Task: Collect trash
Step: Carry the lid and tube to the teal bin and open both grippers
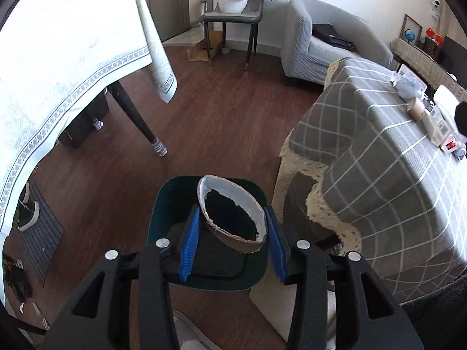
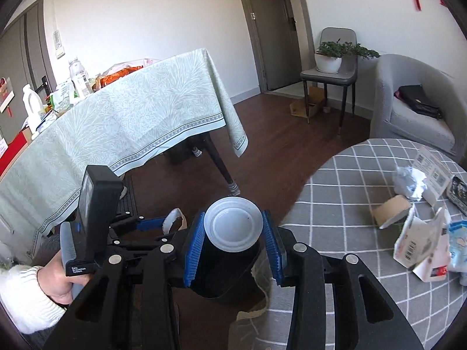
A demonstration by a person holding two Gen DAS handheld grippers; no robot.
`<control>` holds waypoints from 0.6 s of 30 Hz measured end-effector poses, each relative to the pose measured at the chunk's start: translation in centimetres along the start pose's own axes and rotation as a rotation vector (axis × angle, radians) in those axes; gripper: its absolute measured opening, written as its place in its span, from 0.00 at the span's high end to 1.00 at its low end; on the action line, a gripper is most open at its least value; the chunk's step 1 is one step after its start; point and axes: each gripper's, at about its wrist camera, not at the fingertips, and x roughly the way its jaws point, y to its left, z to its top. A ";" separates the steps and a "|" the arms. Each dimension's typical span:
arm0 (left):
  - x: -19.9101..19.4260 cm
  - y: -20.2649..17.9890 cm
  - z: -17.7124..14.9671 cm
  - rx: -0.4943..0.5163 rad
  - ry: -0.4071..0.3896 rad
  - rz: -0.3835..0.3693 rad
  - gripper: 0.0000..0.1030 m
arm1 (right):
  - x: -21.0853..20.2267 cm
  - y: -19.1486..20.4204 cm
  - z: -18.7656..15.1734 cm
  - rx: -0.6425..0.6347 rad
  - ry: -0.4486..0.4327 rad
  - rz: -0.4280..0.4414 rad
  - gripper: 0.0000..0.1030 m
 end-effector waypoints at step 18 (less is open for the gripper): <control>7.6 6.9 -2.5 -0.042 0.179 -0.039 0.48 | 11.7 5.1 -0.2 -0.058 0.184 0.046 0.61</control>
